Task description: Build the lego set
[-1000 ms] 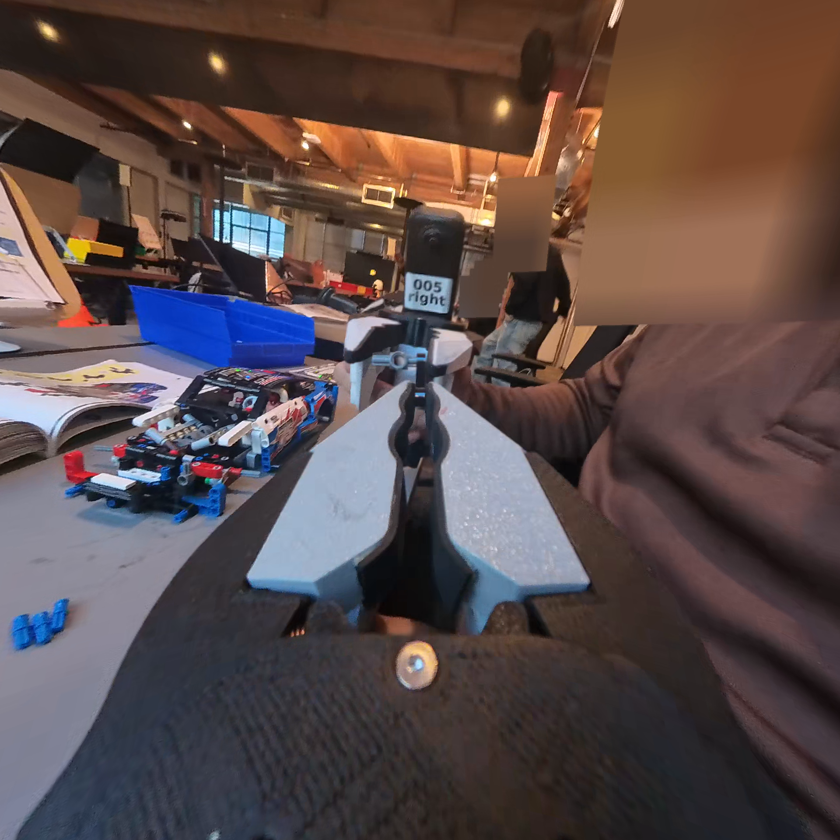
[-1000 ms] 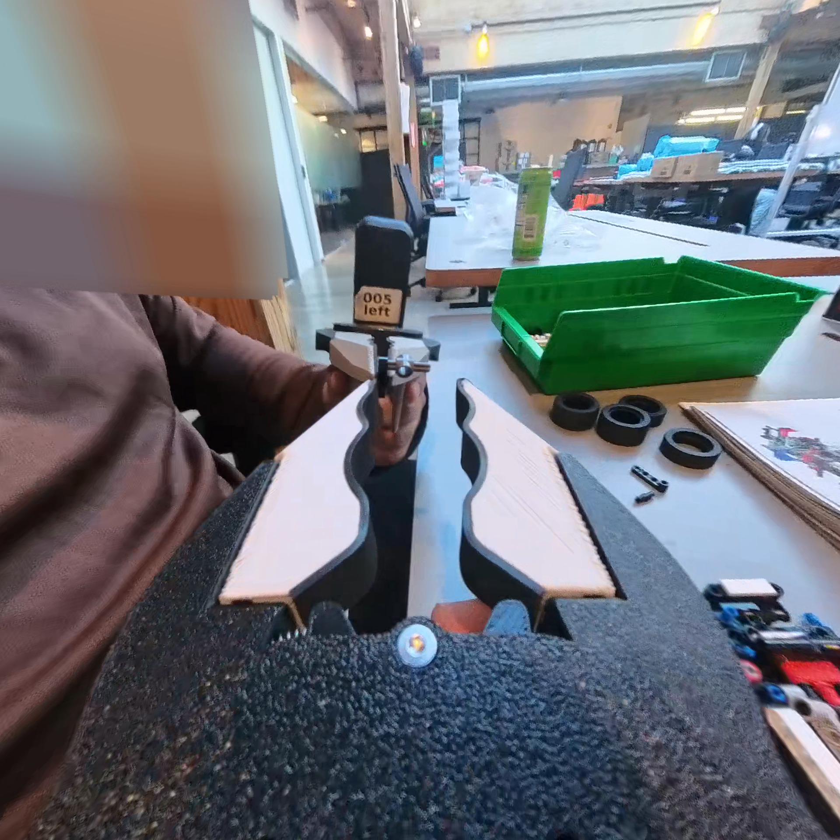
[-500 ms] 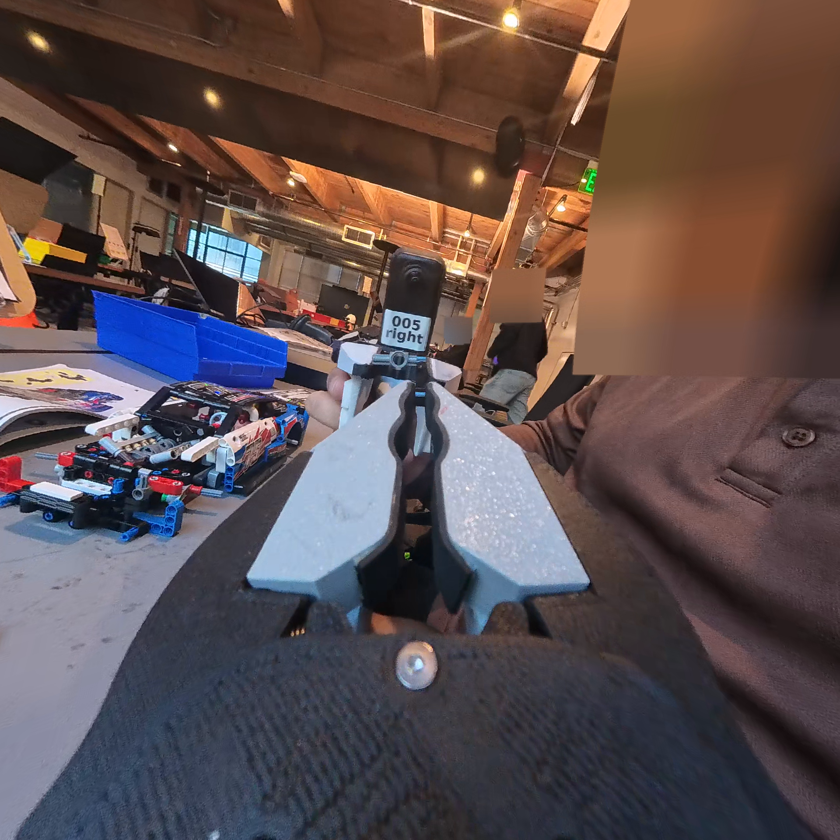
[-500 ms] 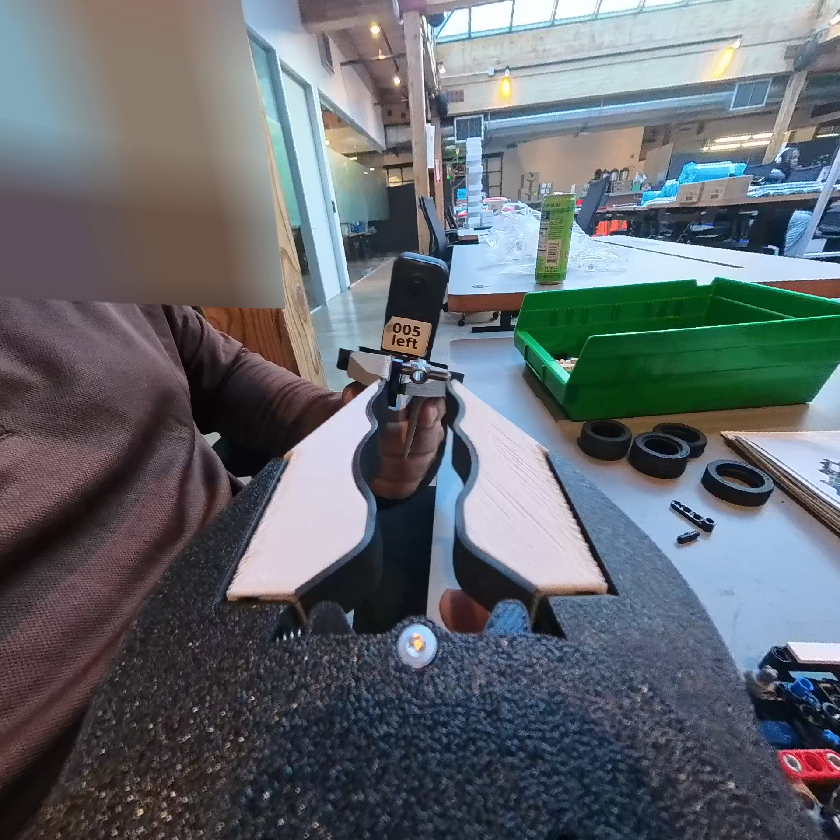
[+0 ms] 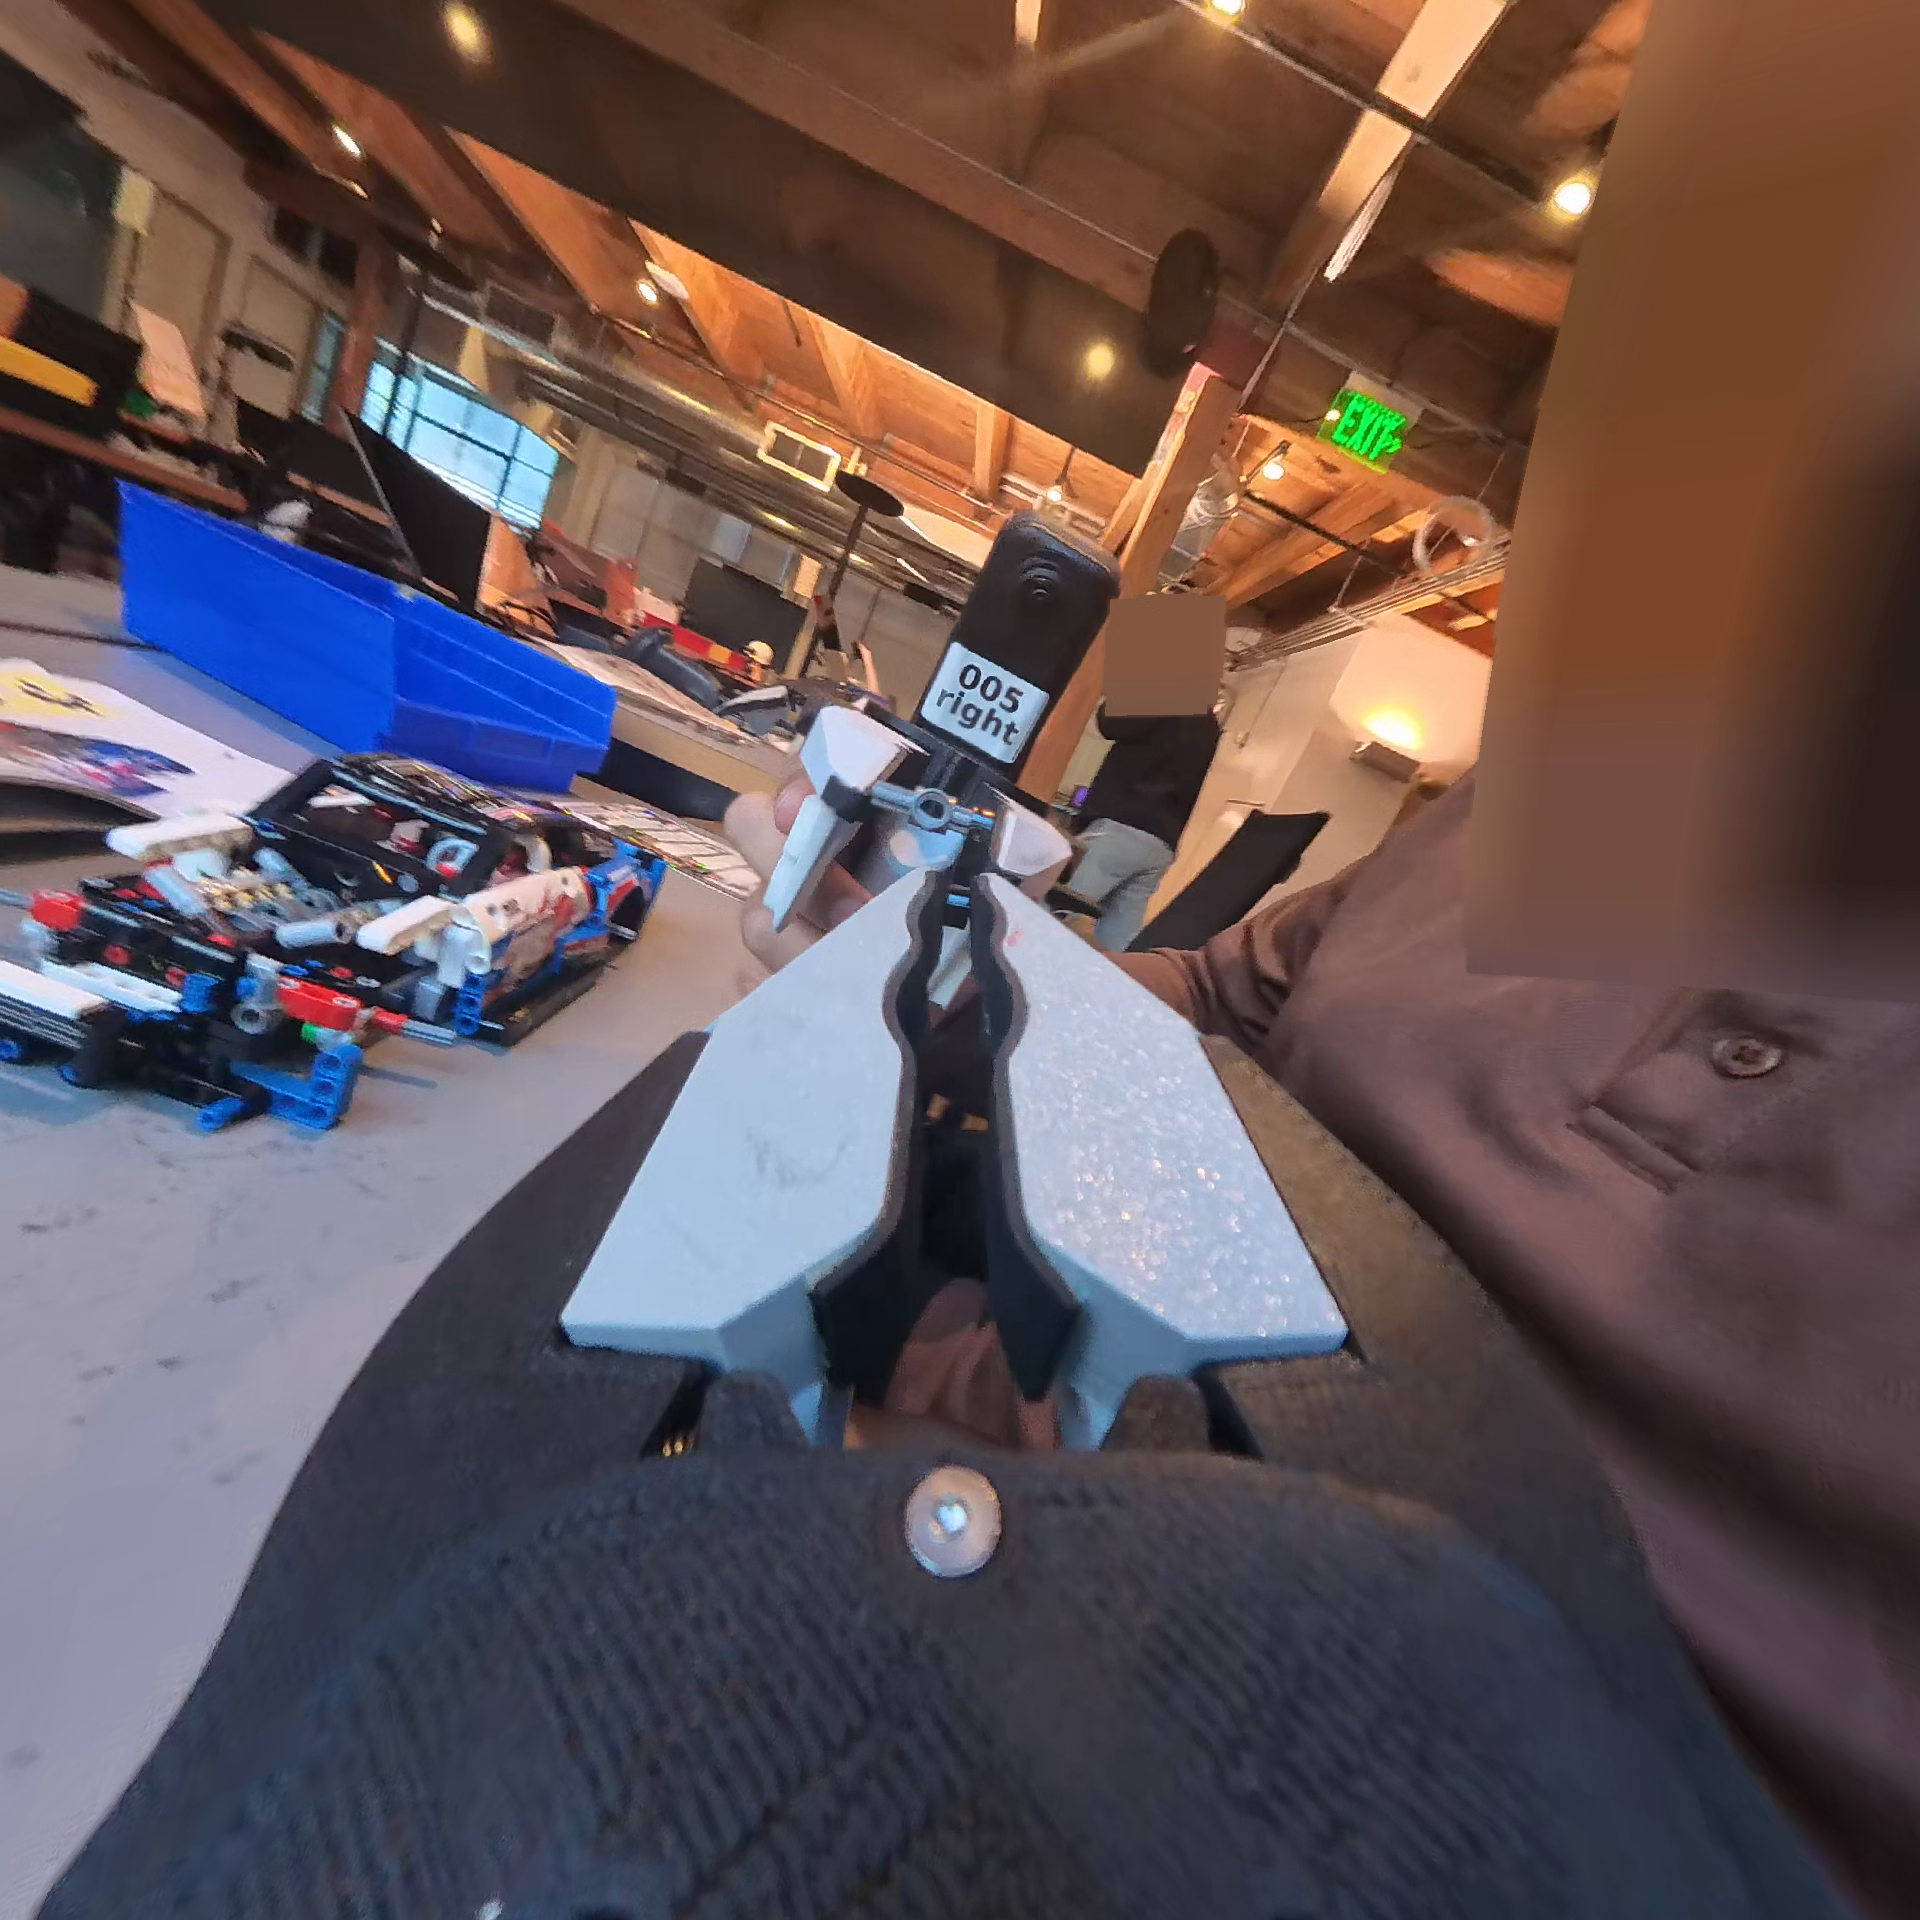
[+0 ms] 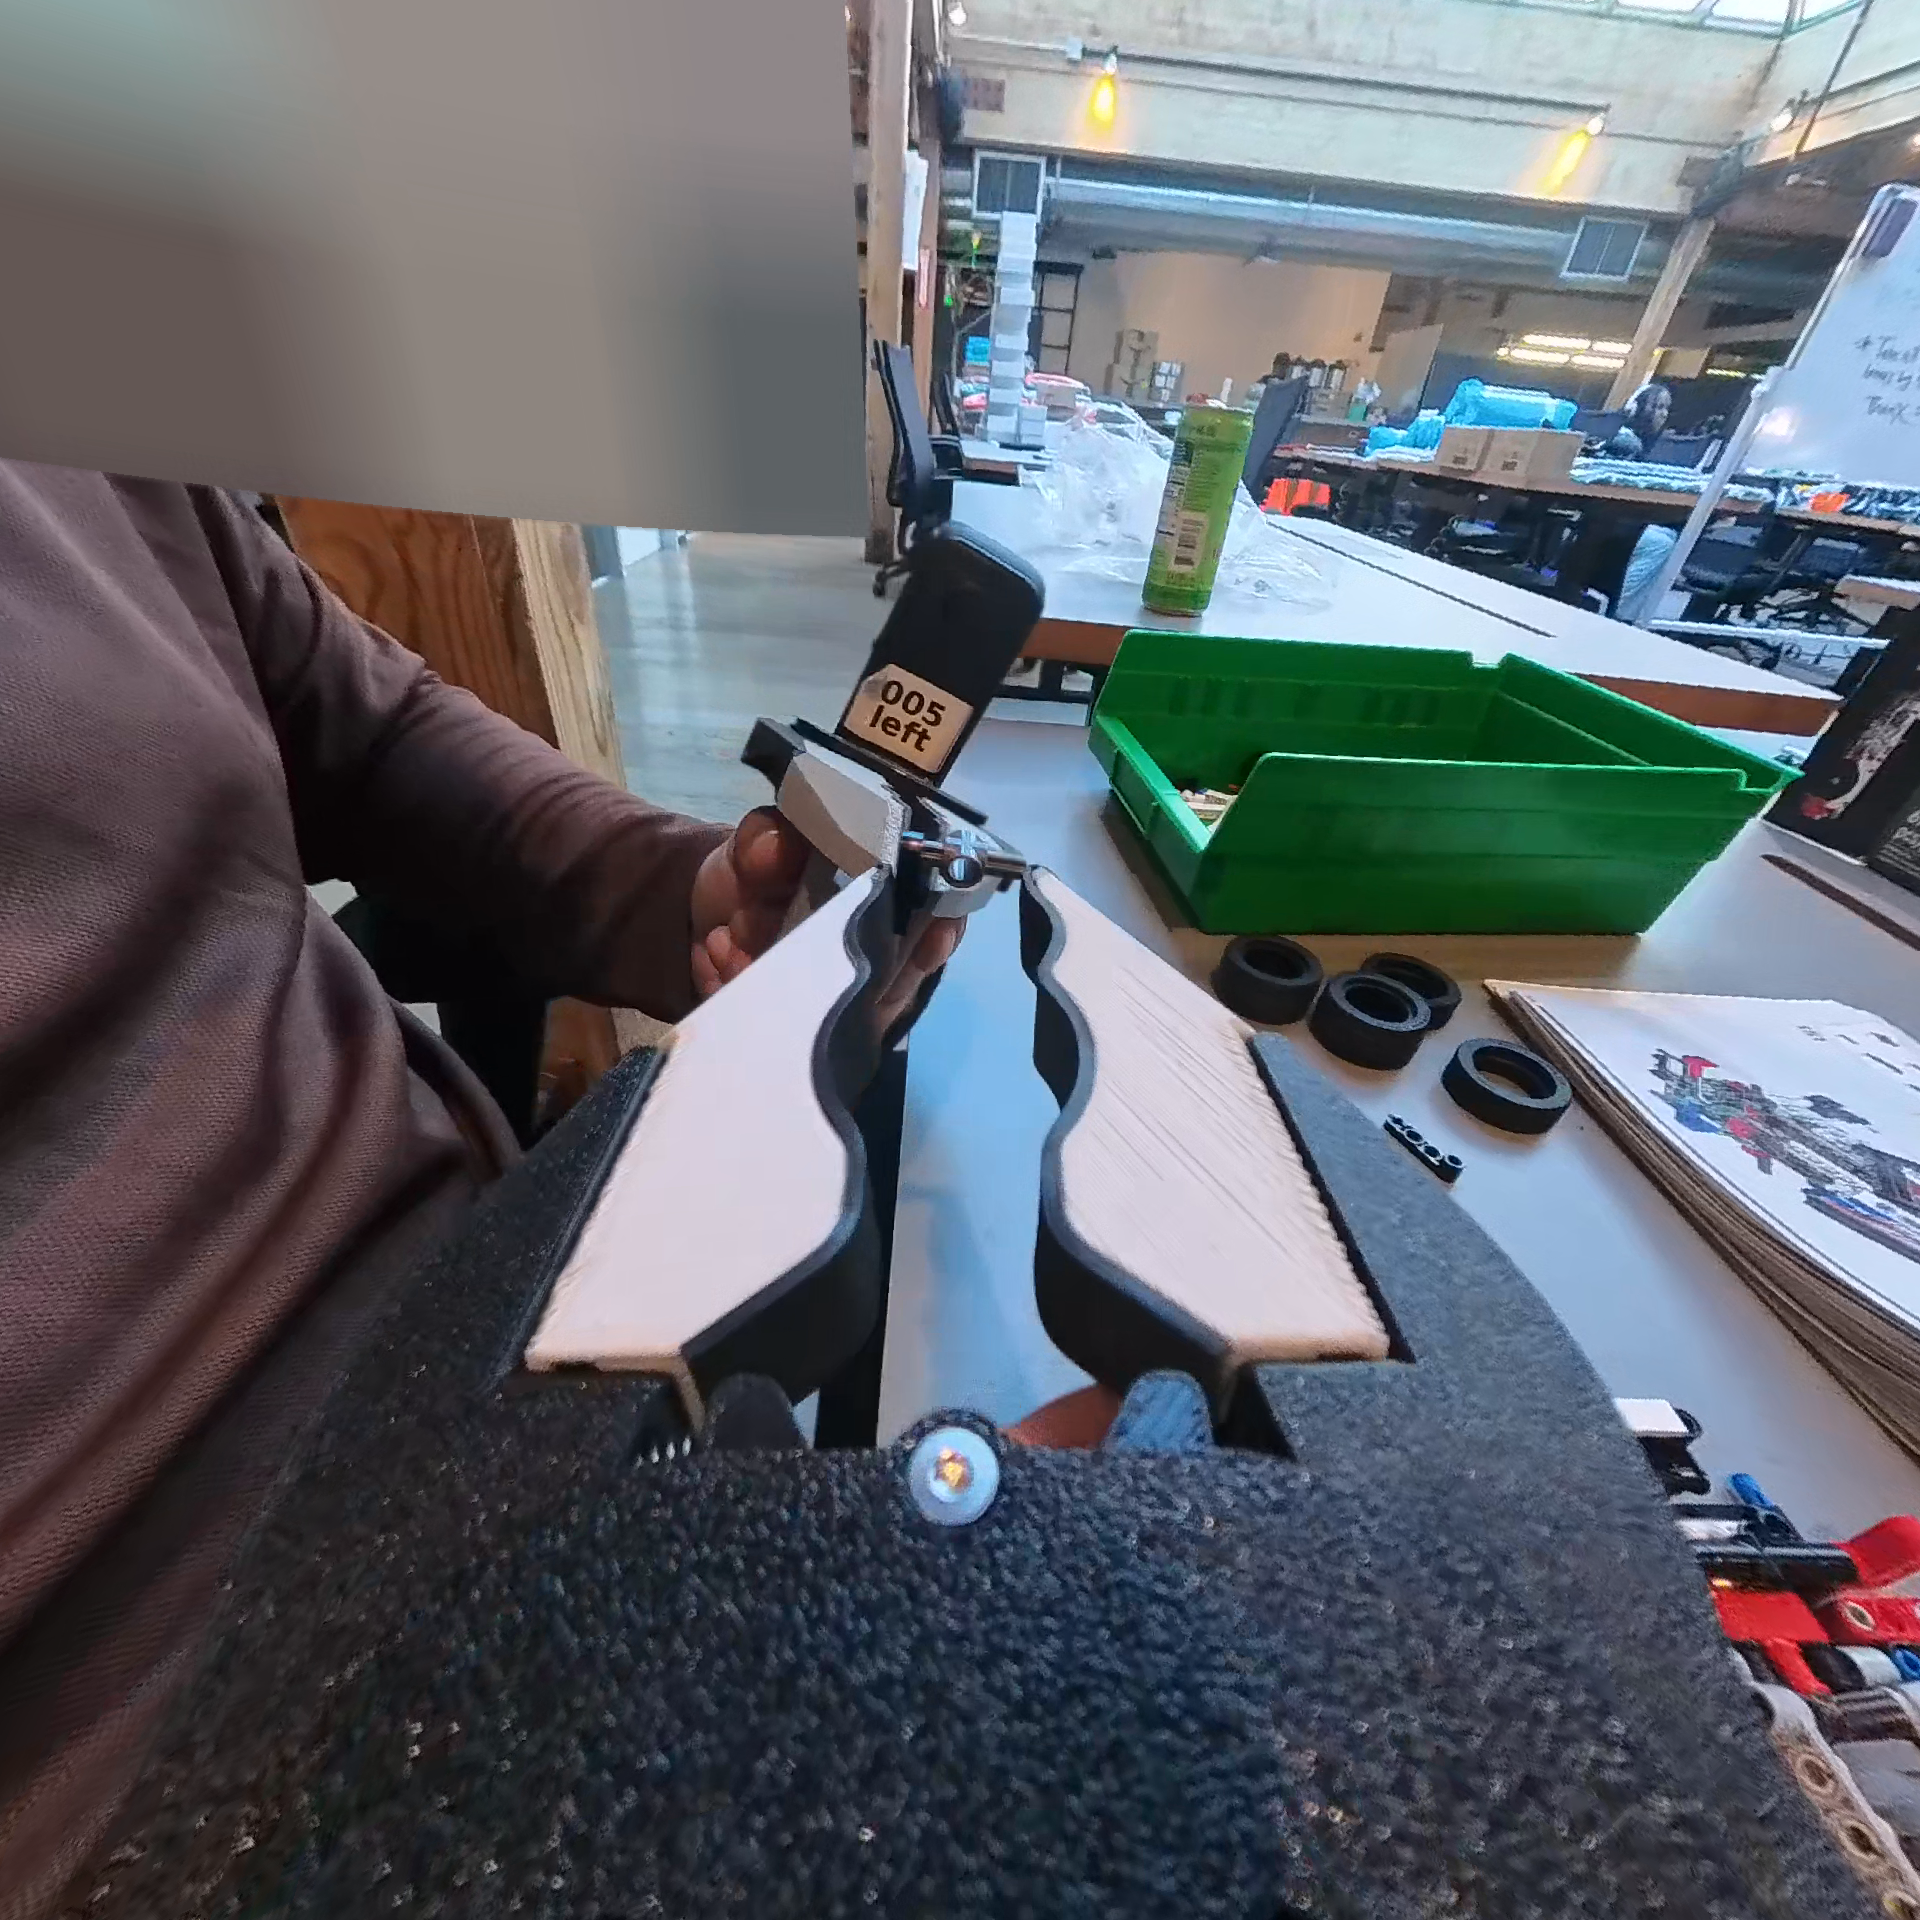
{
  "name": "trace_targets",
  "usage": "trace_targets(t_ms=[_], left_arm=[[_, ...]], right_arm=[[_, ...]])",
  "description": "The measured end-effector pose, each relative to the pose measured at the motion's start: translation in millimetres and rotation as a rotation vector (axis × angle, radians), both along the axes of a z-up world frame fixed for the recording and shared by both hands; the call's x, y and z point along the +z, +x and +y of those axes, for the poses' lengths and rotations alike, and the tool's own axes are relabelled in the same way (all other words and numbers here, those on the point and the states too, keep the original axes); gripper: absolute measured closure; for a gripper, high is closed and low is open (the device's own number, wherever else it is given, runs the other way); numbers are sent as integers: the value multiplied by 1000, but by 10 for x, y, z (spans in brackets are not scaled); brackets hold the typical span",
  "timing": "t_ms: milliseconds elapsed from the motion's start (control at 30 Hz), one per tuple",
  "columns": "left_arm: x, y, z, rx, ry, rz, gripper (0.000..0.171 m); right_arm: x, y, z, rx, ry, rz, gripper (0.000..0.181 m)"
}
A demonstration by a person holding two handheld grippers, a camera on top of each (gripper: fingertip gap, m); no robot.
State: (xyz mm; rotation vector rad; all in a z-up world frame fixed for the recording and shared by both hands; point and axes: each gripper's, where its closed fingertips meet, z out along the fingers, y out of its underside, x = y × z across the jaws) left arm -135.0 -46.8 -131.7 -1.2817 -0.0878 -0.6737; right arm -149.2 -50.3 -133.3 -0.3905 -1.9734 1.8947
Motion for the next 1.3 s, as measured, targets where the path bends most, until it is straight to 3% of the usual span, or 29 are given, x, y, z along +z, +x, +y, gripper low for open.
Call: trace_targets(t_ms=[33,67,167,500,600,733,867,1000,1300], left_arm=[[-13,-3,10,-6,-5,-17,169],[-31,2,19,-4,-9,-31,169],[-138,-83,76,-22,-44,-92,170],[-228,-107,153,19,-101,70,170],[-169,-122,103,10,-60,42,170],[-189,-155,66,35,-73,71,170],[-155,-87,68,23,-58,88,170],[-145,-5,75,3,-54,88,170],[-85,26,45,2,-30,69,171]], right_arm=[[-10,0,3,0,3,-1,158],[-38,30,-7,20,14,-3,181],[-110,31,-9,-5,27,16,181],[-186,1,84,62,-4,-127,174],[-194,-104,202,-14,-8,-126,162],[-124,-100,205,32,-91,-212,144],[-133,-84,85,61,-102,-226,144],[-105,-25,3,97,-99,-192,155],[-51,10,-4,91,-147,-147,155]])
